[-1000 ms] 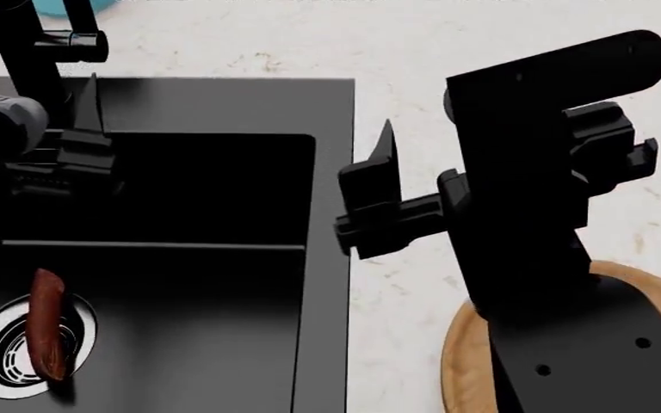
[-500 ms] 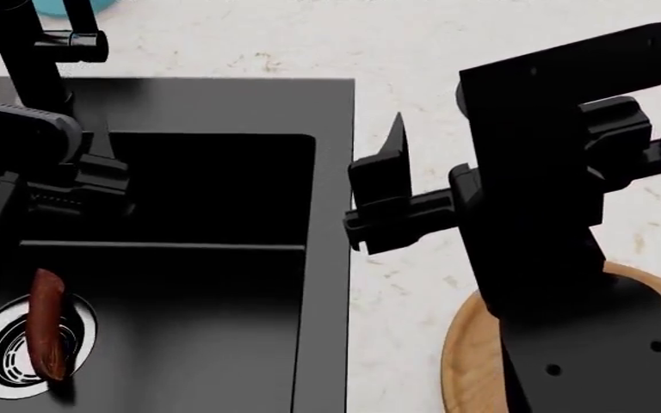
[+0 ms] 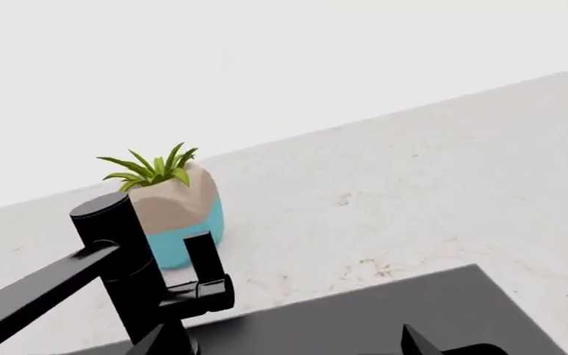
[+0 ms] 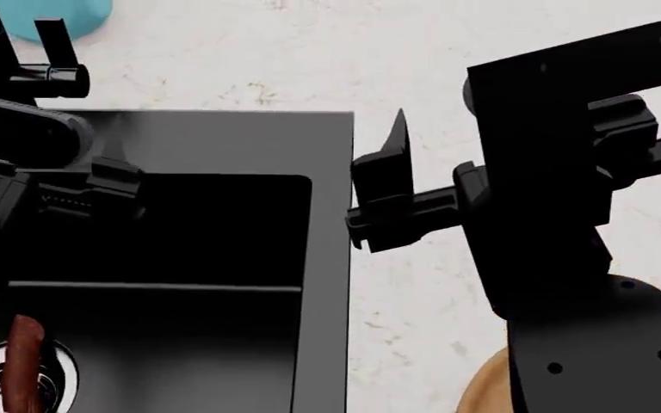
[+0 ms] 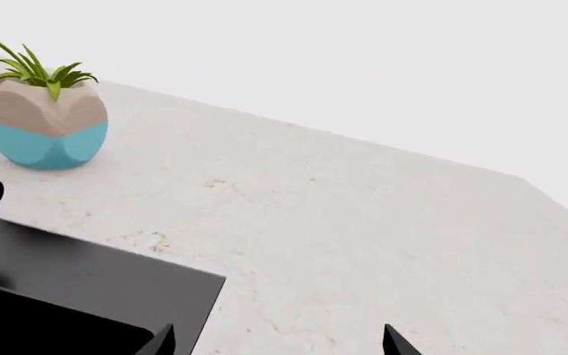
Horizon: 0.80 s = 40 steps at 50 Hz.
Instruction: Pick the salami from the sink and place it on the plate located on the counter
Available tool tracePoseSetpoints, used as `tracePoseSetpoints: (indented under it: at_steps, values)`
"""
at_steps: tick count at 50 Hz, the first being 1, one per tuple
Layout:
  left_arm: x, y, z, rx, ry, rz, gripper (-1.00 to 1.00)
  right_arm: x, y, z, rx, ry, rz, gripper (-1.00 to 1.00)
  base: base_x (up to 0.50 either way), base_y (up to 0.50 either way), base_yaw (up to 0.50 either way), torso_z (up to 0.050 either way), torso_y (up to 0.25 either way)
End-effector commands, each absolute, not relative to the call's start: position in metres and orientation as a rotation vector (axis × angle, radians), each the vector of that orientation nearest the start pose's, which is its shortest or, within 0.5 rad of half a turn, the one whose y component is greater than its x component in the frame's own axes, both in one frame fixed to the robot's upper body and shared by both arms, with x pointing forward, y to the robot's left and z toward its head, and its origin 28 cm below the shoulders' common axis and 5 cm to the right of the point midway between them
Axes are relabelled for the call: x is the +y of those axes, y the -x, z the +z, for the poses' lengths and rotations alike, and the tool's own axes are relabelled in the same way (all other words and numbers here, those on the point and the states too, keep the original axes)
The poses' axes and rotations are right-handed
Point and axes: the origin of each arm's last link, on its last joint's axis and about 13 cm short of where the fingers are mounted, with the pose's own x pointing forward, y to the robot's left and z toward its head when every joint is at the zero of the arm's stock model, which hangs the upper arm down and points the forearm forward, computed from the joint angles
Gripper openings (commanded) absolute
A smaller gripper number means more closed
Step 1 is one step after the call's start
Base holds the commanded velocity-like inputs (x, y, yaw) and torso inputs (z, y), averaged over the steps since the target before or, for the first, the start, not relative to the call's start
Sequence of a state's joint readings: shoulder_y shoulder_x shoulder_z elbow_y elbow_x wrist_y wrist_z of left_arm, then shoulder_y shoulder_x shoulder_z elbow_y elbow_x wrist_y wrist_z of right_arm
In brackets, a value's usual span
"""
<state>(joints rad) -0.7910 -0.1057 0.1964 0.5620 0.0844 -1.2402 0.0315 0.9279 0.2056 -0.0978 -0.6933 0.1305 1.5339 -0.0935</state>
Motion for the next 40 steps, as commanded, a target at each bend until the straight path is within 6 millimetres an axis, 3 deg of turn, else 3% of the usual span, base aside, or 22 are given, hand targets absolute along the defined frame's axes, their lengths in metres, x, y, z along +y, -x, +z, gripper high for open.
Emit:
tracePoseSetpoints:
  at_steps: [1, 20, 31, 40]
  values:
    - [0.201, -0.273, 0.242, -0.167, -0.208, -0.048, 1.00, -0.115, -0.259, 0.268, -0.049, 0.209, 0.142, 1.00, 0.27, 0.00, 0.00, 0.000, 0.000]
    - [0.201, -0.269, 0.240, -0.146, -0.222, -0.040, 1.00, -0.114, -0.259, 0.268, -0.055, 0.213, 0.152, 1.00, 0.07, 0.00, 0.00, 0.000, 0.000]
    - [0.212, -0.268, 0.238, 0.094, -0.290, 0.099, 1.00, -0.114, -0.259, 0.268, -0.054, 0.215, 0.160, 1.00, 0.00, 0.00, 0.00, 0.000, 0.000]
    - [0.221, -0.274, 0.222, 0.276, -0.293, 0.161, 1.00, -0.114, -0.258, 0.267, -0.049, 0.222, 0.162, 1.00, 0.00, 0.00, 0.00, 0.000, 0.000]
